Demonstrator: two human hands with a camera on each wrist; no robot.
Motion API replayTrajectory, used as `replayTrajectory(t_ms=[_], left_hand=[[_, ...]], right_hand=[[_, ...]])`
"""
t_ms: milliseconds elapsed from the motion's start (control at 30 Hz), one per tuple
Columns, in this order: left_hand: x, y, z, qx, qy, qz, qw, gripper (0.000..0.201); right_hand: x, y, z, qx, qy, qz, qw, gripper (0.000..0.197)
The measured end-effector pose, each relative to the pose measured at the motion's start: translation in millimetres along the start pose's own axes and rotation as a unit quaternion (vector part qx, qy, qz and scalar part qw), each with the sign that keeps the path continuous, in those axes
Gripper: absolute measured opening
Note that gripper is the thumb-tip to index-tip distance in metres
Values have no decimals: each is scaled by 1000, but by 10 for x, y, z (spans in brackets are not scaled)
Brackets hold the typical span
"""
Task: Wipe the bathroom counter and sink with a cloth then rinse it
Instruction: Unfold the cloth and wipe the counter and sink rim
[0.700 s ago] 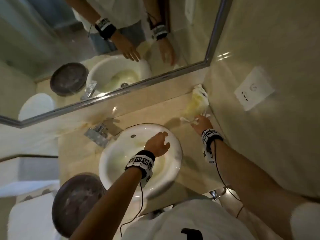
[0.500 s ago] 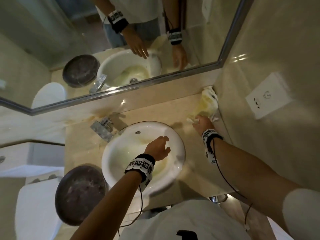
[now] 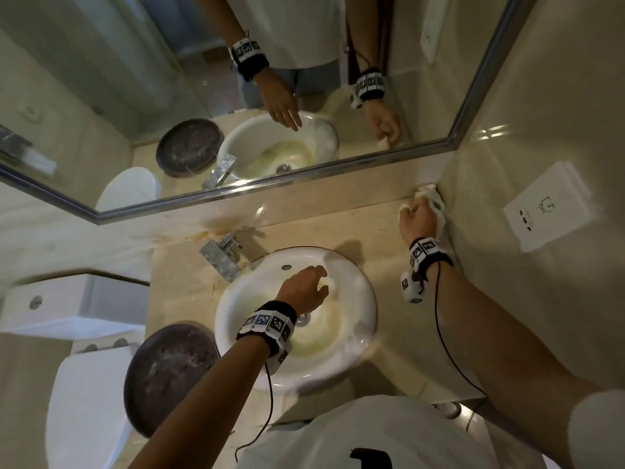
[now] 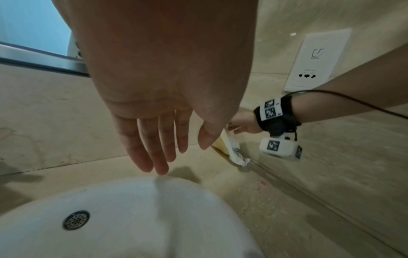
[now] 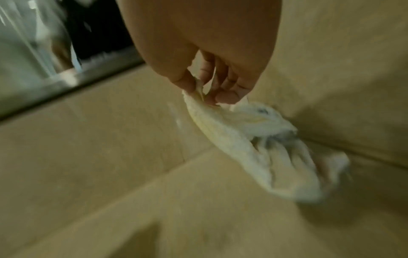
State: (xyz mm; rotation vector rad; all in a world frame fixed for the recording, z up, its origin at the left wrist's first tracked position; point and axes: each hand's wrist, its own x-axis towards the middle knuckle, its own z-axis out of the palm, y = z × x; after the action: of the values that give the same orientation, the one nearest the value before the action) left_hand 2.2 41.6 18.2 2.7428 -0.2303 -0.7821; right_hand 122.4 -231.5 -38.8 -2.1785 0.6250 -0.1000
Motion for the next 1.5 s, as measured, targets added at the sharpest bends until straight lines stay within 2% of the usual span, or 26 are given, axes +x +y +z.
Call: replayTrajectory(t_ms=[133,233,367,467,600,700,800,900,967,1033,1133,1267,1333,1500], left_hand=[[79,210,-75,-14,14,35,999,36],[96,439,-144,-22,38,69,997,39],[74,697,-271,-57,85,108,989,53],[10,810,-354,-101,148,109,978,76],[-89,812,-439,-155,247,69,954,106],[-168,751,-494,-223,232,43,946,113],[-146,633,-526,-244,209,71,944,104],[-170,505,-542,-191,198,87,957,80],[-225,433,-554,-210,184,85,957,65],[-279,351,-580,-212,197,73,954,55],[-348,221,-615,-163,226,57,959,43],[-521,42,-801,-186,250,51,949,26],[-589,-63,-959,-177,270,48,945,22],[-710,-186,-1368,-161,352,21,922,32]], right_hand=[[13,-377,-474,71,49,-57,995,17],[-69,-708,-876,124,74,-85,986,11],[-330,-1195,-1322,183,92,-140,969,8],[-594,-1503,-1515,195,69,-177,962,10],[-1018,-1726,-1560,233,35,-200,951,10],[-1273,-1819,-1513,252,-18,-215,943,10],[-1400,-1845,-1468,259,-62,-231,936,10],[-1463,-1834,-1440,247,-79,-245,934,11],[-1480,-1814,-1420,230,-93,-254,935,12],[-1478,-1790,-1401,219,-96,-259,936,11],[-1435,-1713,-1371,207,-79,-252,942,11],[-1337,-1558,-1354,171,-71,-244,952,14],[-1292,-1485,-1355,146,-74,-247,955,13],[-1229,-1359,-1237,137,-83,-222,962,10]])
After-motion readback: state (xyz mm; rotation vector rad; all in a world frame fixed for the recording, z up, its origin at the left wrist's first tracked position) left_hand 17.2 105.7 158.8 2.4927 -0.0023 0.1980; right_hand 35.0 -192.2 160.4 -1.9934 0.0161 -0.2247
